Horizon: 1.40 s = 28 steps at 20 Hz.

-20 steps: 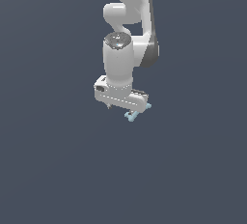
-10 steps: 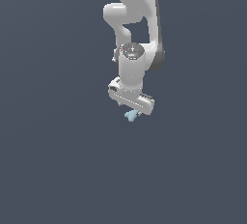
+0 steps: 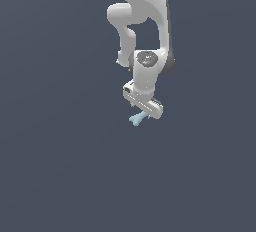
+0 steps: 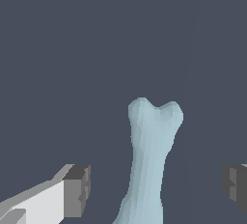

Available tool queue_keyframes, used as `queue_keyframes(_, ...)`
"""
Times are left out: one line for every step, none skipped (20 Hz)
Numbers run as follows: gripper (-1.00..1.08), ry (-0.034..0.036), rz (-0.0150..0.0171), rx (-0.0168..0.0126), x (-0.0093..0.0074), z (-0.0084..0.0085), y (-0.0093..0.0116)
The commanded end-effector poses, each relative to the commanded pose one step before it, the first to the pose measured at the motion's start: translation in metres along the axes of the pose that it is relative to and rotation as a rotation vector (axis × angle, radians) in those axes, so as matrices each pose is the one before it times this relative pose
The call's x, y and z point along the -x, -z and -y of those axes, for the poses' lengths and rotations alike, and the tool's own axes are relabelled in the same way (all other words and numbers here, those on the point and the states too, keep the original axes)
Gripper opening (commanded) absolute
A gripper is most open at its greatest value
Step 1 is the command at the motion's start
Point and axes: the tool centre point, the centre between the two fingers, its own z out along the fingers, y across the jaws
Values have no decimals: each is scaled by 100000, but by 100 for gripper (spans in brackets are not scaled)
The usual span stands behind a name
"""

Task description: Pick up the object and move it to a goal position.

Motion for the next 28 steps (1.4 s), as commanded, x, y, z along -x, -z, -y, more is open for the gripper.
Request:
queue_keyframes(100,-4237,306,481,1063,-137,-717)
queue_keyframes(100,-1381,105,180,360,-66,-242)
queue_keyframes(100,-1281,92,170,331,-70,-223)
queue_keyframes(100,-1177,80,158,303,-70,-203)
queue_keyframes(100,-1075,69,147,275,-70,-185)
queue_keyframes(100,-973,60,134,248,-68,-166)
queue_keyframes(100,-872,51,121,220,-65,-148)
queue_keyframes(100,-769,43,108,193,-60,-130)
queue_keyframes(100,-665,36,94,167,-54,-112)
queue_keyframes(100,-563,29,80,141,-47,-95)
queue_keyframes(100,-463,23,66,114,-40,-77)
queue_keyframes(100,-355,17,51,91,-31,-60)
queue_keyframes(100,-264,13,38,60,-25,-43)
queue_keyframes(100,-153,7,22,38,-14,-26)
queue_keyframes(100,0,0,0,36,9,-5)
queue_keyframes(100,331,14,-4,-71,16,33)
queue_keyframes(100,0,0,0,2,0,-30)
queue_keyframes(100,0,0,0,6,-1,-89)
queue_keyframes(100,0,0,0,10,-2,-147)
queue_keyframes(100,0,0,0,14,-3,-206)
queue_keyframes(100,-69,0,2,-13,-23,-265)
queue_keyframes(100,0,0,0,22,-5,-321)
queue_keyframes(100,-69,-1,3,-6,-25,-378)
queue_keyframes(100,0,0,0,29,-7,-432)
queue_keyframes(100,-69,-2,4,0,-25,-486)
queue_keyframes(100,0,0,0,32,-4,-522)
queue_keyframes(100,-69,-2,3,-5,-18,-474)
queue_keyframes(100,0,0,0,20,5,-412)
